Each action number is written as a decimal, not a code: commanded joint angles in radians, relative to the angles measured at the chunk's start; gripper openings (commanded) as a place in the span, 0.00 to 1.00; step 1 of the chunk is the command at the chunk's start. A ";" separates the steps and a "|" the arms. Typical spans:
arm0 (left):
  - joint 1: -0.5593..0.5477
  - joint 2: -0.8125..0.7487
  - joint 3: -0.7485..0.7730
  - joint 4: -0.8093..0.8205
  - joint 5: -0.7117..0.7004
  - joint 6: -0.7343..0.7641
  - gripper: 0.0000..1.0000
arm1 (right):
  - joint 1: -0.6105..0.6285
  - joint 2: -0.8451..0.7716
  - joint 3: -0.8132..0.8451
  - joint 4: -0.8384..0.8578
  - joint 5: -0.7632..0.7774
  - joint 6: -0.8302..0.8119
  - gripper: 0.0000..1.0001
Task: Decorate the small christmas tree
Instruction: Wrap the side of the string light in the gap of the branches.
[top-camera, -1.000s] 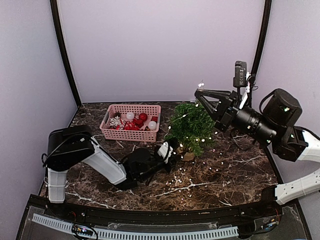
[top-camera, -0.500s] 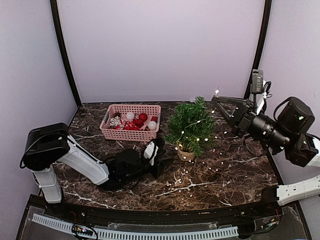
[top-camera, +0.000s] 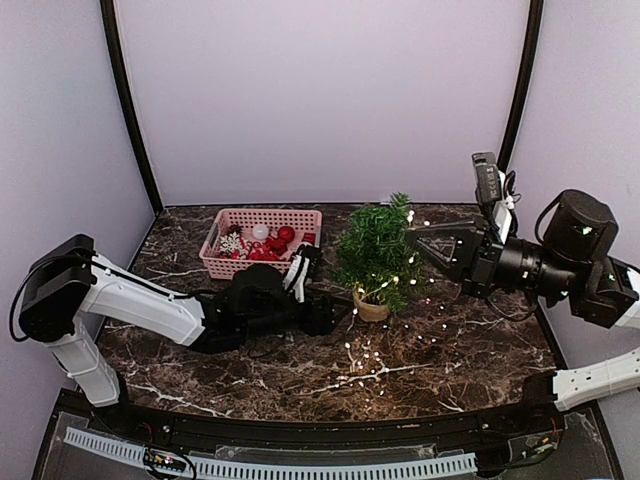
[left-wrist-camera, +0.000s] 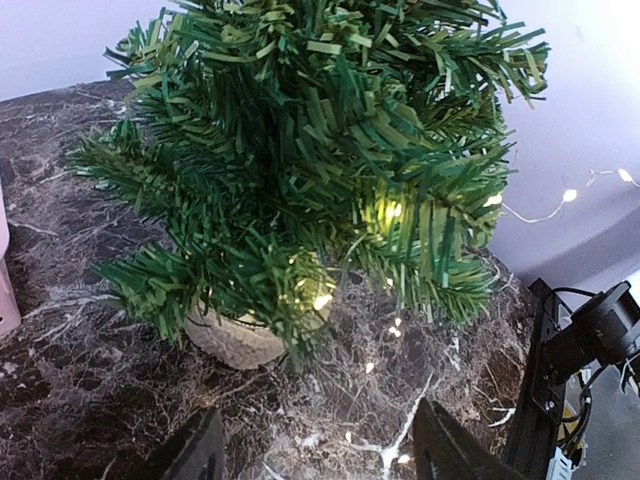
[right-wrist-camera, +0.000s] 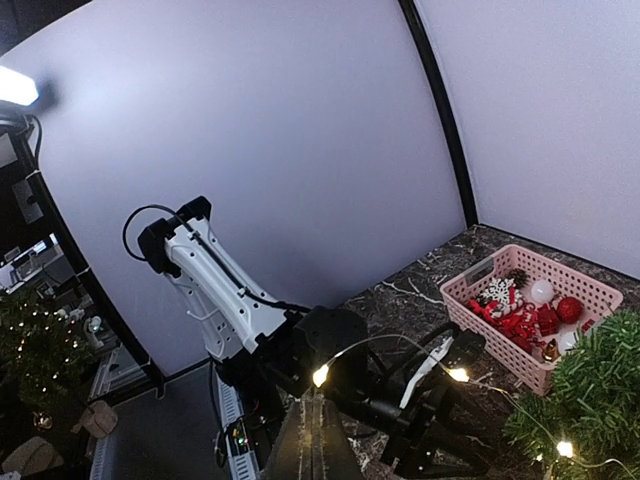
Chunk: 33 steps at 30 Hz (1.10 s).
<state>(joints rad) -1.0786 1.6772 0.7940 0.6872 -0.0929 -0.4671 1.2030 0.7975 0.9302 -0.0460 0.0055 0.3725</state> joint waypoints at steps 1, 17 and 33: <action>0.038 -0.040 0.041 -0.066 0.087 -0.109 0.71 | -0.003 0.007 0.035 0.010 -0.140 0.025 0.00; 0.081 0.032 0.156 -0.103 0.133 -0.128 0.69 | -0.004 -0.019 0.045 0.058 -0.240 0.042 0.00; 0.121 0.043 0.167 -0.109 0.108 -0.143 0.06 | -0.004 -0.107 -0.015 -0.064 -0.137 0.159 0.00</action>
<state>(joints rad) -0.9764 1.7317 0.9455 0.5755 0.0177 -0.6113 1.2030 0.7090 0.9405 -0.0658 -0.1806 0.4782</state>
